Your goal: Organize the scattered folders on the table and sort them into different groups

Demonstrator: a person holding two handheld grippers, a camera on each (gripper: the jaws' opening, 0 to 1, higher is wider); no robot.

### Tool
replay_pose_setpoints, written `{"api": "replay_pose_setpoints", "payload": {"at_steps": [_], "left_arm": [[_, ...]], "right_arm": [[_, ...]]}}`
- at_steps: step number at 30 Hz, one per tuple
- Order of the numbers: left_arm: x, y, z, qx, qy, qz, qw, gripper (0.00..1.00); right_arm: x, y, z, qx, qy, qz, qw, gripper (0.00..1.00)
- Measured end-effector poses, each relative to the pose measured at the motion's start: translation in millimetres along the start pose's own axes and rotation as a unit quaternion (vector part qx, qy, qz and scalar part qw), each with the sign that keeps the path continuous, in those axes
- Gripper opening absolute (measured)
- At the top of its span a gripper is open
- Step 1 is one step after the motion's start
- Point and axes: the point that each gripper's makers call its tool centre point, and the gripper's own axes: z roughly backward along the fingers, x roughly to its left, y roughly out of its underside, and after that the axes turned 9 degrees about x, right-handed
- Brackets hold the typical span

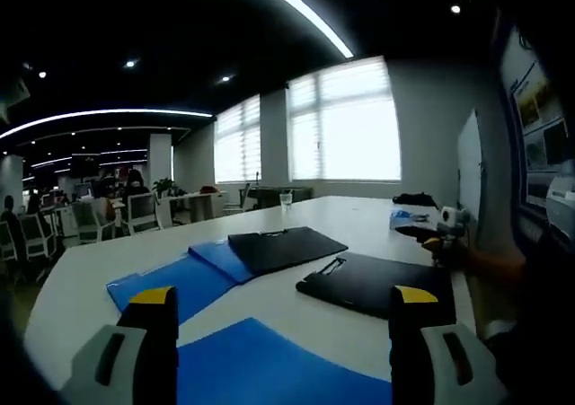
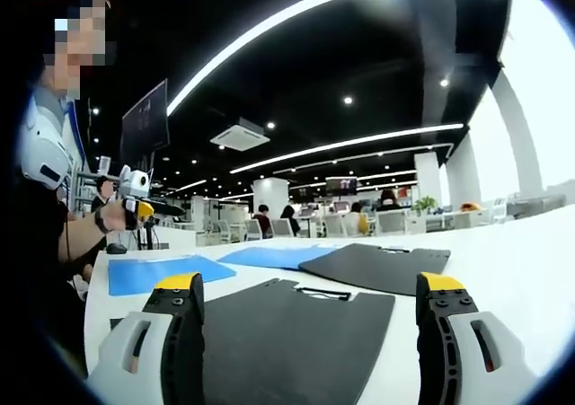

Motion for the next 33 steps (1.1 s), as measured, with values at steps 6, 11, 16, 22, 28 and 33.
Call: {"api": "replay_pose_setpoints", "payload": {"at_steps": [6, 11, 16, 22, 28, 33], "left_arm": [[-6.3, -16.8, -30.2, -0.002, 0.032, 0.003, 0.9995, 0.97], [-7.6, -28.4, -54.1, -0.011, 0.053, 0.015, 0.9984, 0.97], [-5.6, -34.4, -78.8, -0.008, 0.069, 0.034, 0.9970, 0.97], [-0.6, -37.5, -108.6, 0.000, 0.082, 0.053, 0.9953, 0.97], [3.4, -38.0, -140.8, 0.008, 0.107, 0.105, 0.9886, 0.95], [2.3, -36.1, -168.5, 0.012, 0.142, 0.185, 0.9724, 0.93]], "right_arm": [[2.1, 1.7, -2.0, 0.005, 0.000, 0.006, 1.0000, 0.97], [4.0, 4.5, -4.1, 0.013, -0.003, 0.013, 0.9998, 0.97], [5.1, 7.3, -6.4, 0.020, -0.005, 0.016, 0.9996, 0.97], [4.2, 7.4, -6.9, 0.020, -0.005, 0.017, 0.9996, 0.97], [4.5, 8.1, -7.5, 0.023, -0.006, 0.019, 0.9995, 0.97], [4.1, 8.0, -7.5, 0.023, -0.008, 0.018, 0.9995, 0.97]]}}
